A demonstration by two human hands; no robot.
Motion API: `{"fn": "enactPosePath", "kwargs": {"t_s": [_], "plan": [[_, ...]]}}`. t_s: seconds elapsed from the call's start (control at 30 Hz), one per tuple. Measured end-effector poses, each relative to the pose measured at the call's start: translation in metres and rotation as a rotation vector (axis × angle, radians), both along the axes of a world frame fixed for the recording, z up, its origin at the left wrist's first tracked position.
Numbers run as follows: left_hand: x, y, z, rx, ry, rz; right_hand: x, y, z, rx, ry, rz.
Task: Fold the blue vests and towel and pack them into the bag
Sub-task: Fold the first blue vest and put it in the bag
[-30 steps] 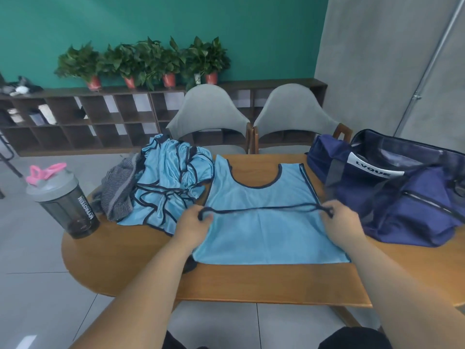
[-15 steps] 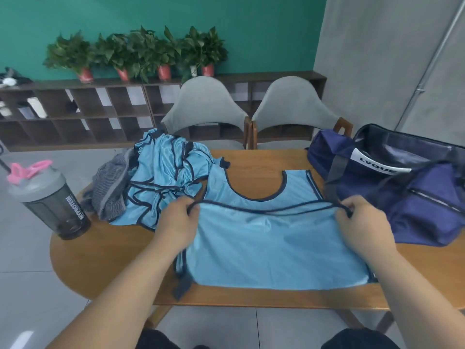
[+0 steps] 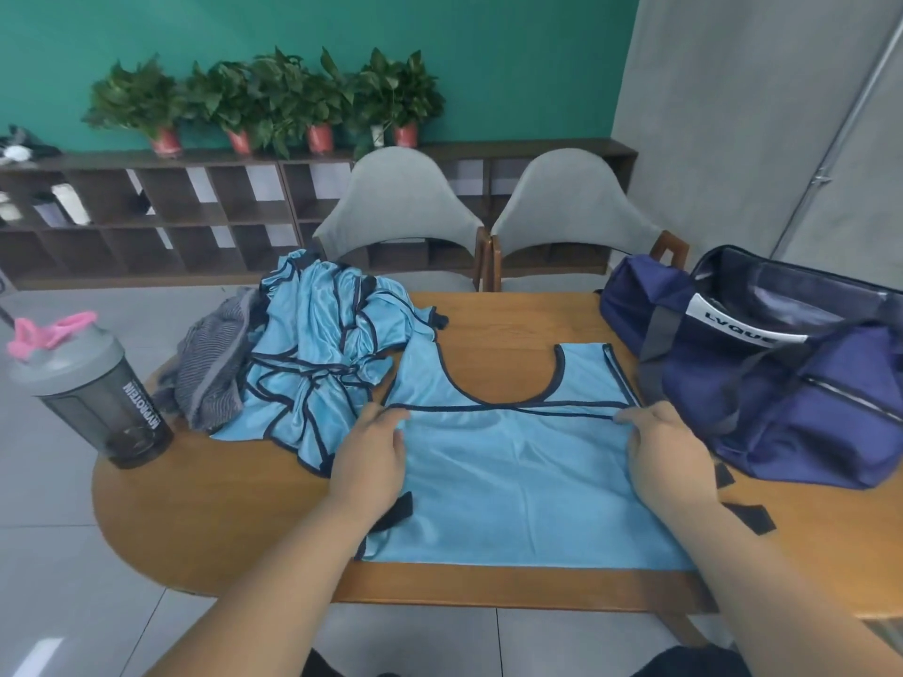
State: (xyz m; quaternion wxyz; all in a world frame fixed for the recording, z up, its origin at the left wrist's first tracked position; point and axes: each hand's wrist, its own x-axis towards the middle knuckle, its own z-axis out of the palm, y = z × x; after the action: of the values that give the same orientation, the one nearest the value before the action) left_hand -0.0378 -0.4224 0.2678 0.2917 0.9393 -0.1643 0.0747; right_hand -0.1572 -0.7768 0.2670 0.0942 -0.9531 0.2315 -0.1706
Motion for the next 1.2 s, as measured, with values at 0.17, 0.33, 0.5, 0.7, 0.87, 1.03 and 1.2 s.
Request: {"fn": "enactPosePath", "kwargs": {"t_s": [0.17, 0.33, 0.5, 0.7, 0.87, 1.03, 1.2], "plan": [[-0.031, 0.016, 0.016, 0.038, -0.006, -0.034, -0.032, 0.008, 0.009, -0.007, -0.083, -0.019], [-0.015, 0.002, 0.042, -0.038, -0.078, -0.004, -0.020, 0.013, 0.038, 0.031, -0.218, -0.087], [0.016, -0.013, 0.021, 0.185, 0.000, 0.000, 0.010, 0.000, 0.029, 0.036, 0.090, -0.075], [-0.002, -0.004, 0.001, 0.292, -0.065, -0.017, -0.007, 0.006, 0.025, -0.172, 0.266, -0.099], [-0.008, -0.006, 0.031, 0.424, 0.021, -0.015, 0.004, 0.046, 0.036, -0.350, 0.185, -0.030], [0.029, -0.014, 0.038, 0.347, -0.104, -0.012, 0.072, 0.112, 0.030, 0.046, 0.133, 0.558], [0.065, -0.009, 0.032, 0.201, 0.043, -0.144, 0.109, 0.145, 0.013, 0.130, 0.217, 0.723]]}}
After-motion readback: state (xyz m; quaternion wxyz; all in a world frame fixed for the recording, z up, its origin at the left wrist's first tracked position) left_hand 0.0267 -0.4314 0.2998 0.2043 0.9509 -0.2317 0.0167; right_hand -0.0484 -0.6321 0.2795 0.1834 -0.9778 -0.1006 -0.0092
